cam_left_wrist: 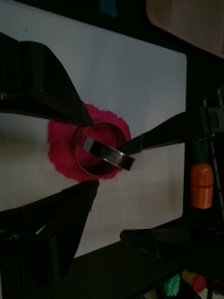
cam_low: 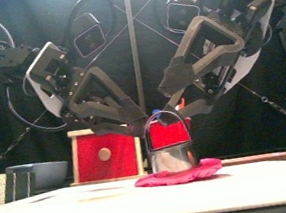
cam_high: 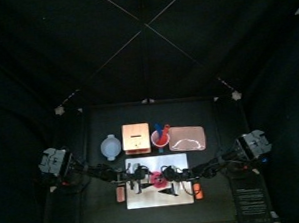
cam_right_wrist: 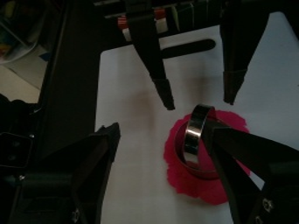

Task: Get the cutter from the drawer then cut the dough then place the extra dough in the bowl
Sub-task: Cut the dough

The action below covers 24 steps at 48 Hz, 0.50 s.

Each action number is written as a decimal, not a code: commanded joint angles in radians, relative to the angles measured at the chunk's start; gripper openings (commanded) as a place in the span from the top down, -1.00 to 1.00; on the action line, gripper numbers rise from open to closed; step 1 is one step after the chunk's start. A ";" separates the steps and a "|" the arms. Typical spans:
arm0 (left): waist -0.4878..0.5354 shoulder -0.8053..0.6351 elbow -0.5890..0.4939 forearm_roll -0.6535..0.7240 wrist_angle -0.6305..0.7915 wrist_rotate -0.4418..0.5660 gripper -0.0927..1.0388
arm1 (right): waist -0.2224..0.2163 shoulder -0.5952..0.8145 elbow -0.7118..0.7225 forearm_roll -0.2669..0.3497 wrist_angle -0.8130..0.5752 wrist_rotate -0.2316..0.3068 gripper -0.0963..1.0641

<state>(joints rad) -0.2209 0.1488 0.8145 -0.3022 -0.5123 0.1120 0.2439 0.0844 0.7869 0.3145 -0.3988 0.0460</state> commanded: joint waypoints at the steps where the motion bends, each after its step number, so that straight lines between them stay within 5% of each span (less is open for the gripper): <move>1: 0.005 -0.021 -0.015 0.017 -0.008 0.002 -0.71 | -0.046 -0.051 -0.023 -0.037 0.028 0.006 -0.90; 12: 0.011 -0.023 -0.008 0.034 -0.009 0.005 -0.70 | -0.117 -0.061 -0.048 -0.072 0.187 0.009 -0.90; 24: 0.026 -0.020 0.023 0.049 -0.002 0.017 -0.70 | -0.130 -0.091 -0.118 -0.063 0.397 0.017 -0.90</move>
<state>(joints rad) -0.2040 0.1488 0.8360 -0.2638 -0.5108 0.1197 0.1166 0.0445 0.7118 0.2439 -0.0614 0.0598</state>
